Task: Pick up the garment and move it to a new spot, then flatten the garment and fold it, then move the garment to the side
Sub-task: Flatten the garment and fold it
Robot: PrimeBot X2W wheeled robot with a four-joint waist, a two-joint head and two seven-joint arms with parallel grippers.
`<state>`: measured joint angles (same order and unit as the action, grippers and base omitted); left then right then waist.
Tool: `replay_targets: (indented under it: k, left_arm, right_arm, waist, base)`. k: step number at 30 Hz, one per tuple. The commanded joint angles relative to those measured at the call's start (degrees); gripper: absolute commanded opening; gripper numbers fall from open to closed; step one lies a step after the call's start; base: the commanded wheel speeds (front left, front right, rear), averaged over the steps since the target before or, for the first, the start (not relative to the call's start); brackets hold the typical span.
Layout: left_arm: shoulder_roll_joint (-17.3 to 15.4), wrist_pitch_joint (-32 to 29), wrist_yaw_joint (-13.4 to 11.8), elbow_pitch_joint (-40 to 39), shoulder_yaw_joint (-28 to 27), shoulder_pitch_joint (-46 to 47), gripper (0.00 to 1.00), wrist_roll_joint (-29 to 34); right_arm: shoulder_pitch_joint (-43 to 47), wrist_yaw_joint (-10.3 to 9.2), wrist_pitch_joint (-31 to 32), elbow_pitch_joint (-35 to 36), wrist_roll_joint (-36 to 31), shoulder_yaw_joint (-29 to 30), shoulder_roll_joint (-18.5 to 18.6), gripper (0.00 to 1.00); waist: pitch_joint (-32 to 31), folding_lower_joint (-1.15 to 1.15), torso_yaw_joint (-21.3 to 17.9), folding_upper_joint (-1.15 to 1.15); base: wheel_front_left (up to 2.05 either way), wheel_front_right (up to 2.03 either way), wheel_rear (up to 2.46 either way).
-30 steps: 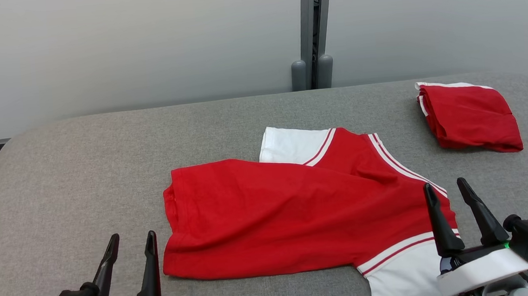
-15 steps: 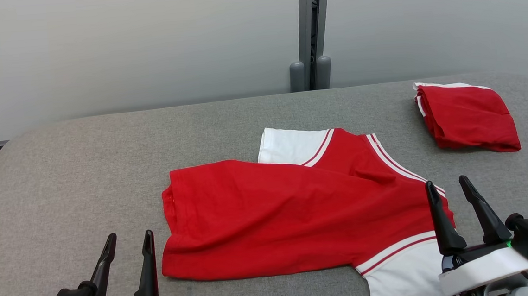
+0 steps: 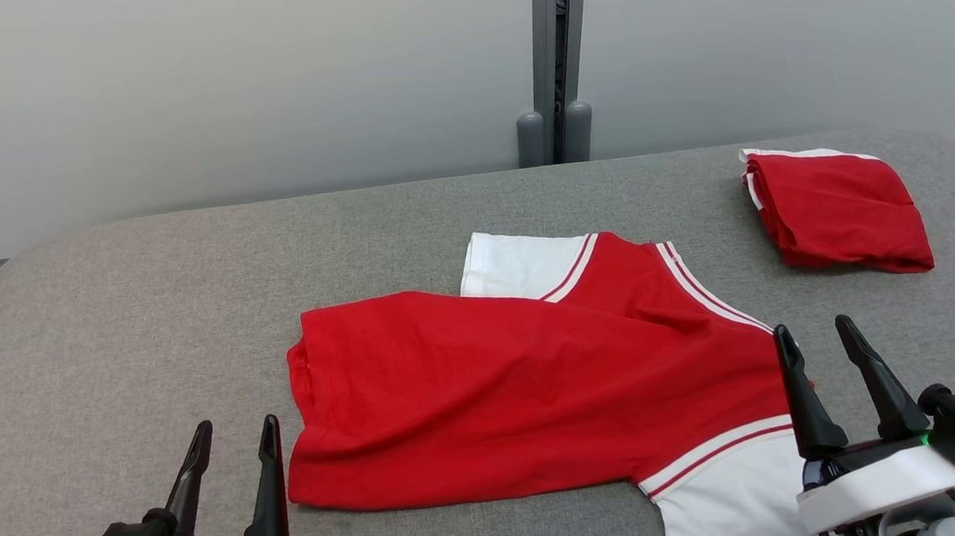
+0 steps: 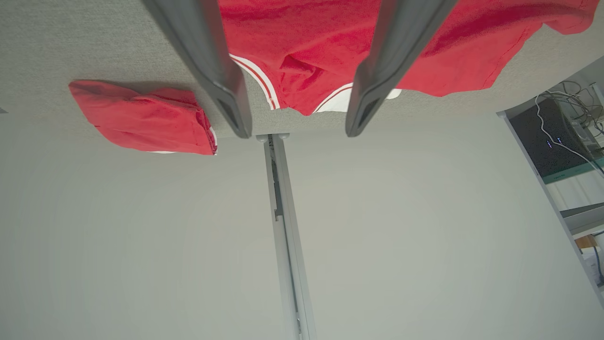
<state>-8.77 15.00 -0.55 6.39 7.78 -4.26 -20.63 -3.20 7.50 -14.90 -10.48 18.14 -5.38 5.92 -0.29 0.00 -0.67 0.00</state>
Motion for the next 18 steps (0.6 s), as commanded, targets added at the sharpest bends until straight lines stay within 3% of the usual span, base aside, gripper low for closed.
replay_targets:
  k: [1,18]
  left_arm:
    - [-0.23,0.29,0.17,-0.03,-0.37,0.27,1.00,0.46]
    - [0.85,0.22,0.54,1.04,-0.90,-0.09,1.00,0.59]
  right_arm:
    - [-0.28,0.00,-0.33,0.03,-0.09,0.31,0.22,1.00]
    - [0.18,0.00,0.39,-0.32,-0.19,1.32,1.23,1.00]
  waist:
    - [0.00,0.00,-0.05,0.00]
    - [0.23,0.00,-0.37,0.00]
  base:
    - [0.00,0.00,0.00]
    - [0.00,0.00,0.00]
